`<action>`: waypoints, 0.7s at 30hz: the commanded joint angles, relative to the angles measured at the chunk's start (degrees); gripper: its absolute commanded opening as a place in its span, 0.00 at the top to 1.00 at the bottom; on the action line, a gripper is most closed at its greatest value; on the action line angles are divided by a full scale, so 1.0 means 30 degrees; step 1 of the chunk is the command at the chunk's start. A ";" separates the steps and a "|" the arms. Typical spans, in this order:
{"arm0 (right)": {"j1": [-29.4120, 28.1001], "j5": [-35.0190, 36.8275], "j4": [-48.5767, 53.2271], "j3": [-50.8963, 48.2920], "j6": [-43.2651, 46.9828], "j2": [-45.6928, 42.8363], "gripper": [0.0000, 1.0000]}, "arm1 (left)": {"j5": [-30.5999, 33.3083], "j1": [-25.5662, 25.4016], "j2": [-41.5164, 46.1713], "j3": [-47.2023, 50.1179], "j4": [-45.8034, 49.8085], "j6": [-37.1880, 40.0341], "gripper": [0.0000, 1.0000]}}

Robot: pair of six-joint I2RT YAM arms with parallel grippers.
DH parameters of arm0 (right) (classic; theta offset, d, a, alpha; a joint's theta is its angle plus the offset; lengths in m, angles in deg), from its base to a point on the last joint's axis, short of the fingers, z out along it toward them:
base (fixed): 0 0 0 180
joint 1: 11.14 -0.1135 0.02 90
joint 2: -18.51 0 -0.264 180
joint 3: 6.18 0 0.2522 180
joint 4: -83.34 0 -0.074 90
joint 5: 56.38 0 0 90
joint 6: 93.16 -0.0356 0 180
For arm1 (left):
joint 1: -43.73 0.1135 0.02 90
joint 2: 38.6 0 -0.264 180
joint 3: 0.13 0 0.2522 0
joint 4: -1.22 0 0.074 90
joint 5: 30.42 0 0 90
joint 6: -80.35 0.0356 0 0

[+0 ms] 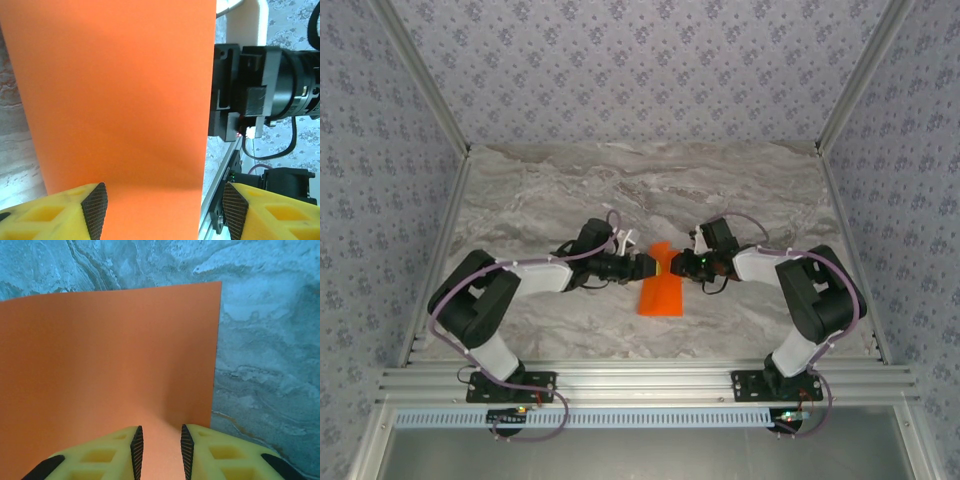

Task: Fold a paper plane with a square sheet of paper (fold left side to right side)
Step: First fold in half a square sheet of paper at the center of the table.

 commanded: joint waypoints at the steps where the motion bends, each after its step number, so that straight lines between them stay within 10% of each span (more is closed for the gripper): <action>1: 0.0287 -0.0260 -0.0710 -0.0287 -0.0480 0.0512 0.70 | -0.0371 -0.0199 -0.0482 -0.0816 -0.0654 -0.0129 0.34; 21: 0.1412 -0.0999 -0.2349 -0.1628 -0.1709 -0.5150 0.53 | 0.0189 -0.0197 -0.1104 -0.1207 -0.0888 -0.0468 0.38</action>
